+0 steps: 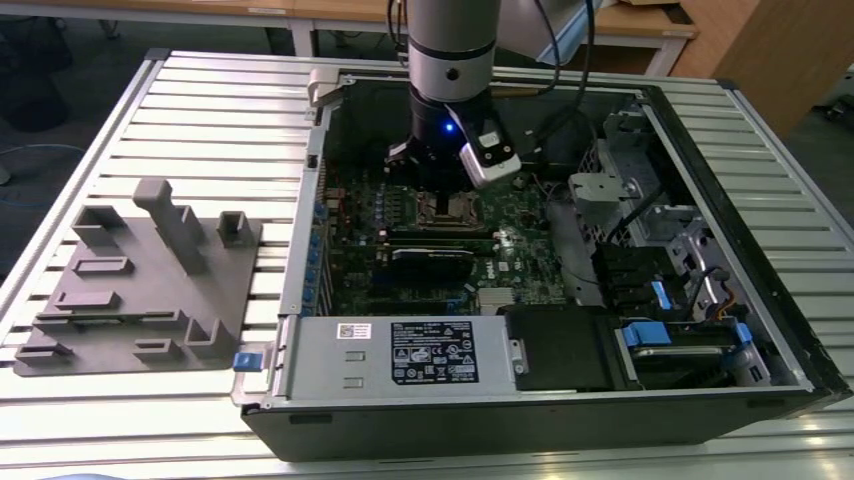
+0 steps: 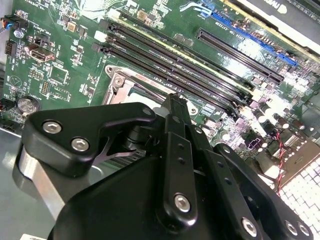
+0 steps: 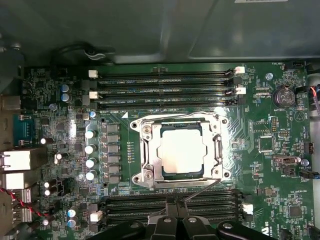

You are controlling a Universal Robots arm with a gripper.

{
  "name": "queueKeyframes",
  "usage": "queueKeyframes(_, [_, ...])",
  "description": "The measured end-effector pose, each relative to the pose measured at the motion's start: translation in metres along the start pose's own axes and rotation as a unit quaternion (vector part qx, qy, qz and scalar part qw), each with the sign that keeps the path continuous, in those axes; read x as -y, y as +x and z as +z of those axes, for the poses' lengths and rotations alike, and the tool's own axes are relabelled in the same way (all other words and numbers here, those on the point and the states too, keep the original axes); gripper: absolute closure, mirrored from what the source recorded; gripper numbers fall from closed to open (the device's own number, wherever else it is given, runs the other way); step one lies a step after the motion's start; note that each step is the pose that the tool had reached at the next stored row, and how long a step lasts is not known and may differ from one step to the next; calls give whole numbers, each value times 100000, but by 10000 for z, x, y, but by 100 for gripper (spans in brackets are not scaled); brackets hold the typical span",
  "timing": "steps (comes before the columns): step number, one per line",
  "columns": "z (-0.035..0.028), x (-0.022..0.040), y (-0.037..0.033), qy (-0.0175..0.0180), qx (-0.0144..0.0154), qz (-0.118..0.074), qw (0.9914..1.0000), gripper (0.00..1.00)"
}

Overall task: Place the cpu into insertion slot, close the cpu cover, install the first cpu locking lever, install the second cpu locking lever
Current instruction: 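Install the second cpu locking lever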

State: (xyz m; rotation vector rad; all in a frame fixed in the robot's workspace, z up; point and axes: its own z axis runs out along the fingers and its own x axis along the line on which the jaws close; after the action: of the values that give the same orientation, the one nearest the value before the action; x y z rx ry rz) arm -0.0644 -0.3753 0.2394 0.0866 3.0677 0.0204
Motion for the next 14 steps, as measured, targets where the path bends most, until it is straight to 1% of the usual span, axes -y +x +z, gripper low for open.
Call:
queueKeyframes(5, [3,0,1,-6,8,-1,100000,89])
queueKeyframes(7, [11,1,14,-9,11,8,100000,89])
queueKeyframes(12, [30,7,129,-4,6,3,100000,89])
queueKeyframes(14, [44,9,154,-5,8,2,100000,89])
